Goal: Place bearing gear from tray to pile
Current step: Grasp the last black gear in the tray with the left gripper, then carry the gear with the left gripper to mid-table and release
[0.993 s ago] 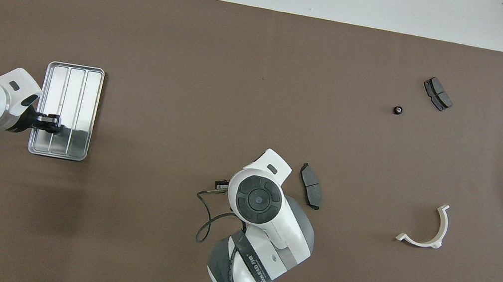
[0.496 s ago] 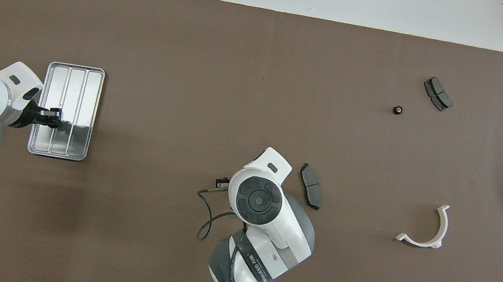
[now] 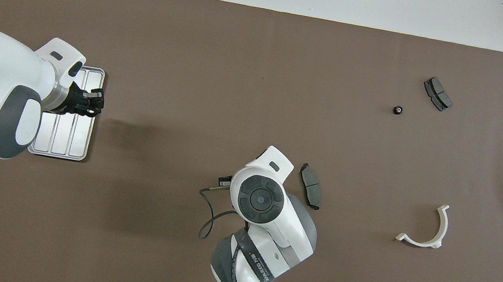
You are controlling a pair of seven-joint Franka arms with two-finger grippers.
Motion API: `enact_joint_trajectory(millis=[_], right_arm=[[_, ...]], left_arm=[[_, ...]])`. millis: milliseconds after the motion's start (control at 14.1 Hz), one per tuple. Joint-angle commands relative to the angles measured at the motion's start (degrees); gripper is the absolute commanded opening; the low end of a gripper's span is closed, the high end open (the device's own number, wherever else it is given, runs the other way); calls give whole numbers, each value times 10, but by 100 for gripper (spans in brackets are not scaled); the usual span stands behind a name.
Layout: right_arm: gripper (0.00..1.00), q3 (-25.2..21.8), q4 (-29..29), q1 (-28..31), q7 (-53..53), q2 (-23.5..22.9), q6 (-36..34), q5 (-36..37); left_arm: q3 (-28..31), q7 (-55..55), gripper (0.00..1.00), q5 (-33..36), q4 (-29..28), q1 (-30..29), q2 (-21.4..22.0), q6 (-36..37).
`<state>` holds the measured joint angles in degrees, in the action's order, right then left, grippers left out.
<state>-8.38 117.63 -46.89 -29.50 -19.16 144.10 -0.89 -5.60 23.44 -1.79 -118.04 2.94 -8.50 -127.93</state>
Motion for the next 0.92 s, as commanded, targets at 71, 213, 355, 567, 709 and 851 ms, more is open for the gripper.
enact_joint_trajectory(millis=[71,213,355,567,709,851], right_arm=[[0,-2,-13,50,-16,45,-57,10],[0,-1,-14,102,0,79,-90,11],[0,-1,-14,154,38,104,-124,12],[0,-1,-14,244,137,116,-143,12],[0,-1,-12,301,216,114,-137,12],[0,-1,-8,337,260,109,-132,9]], left_arm=[[9,147,23,-1,11,76,-8,10],[8,230,23,-1,11,116,-8,2],[7,313,24,-1,11,156,-9,-6],[6,397,25,-1,10,219,-10,-36],[6,419,25,-4,10,258,-10,-53],[5,429,27,-7,10,294,-13,-81]])
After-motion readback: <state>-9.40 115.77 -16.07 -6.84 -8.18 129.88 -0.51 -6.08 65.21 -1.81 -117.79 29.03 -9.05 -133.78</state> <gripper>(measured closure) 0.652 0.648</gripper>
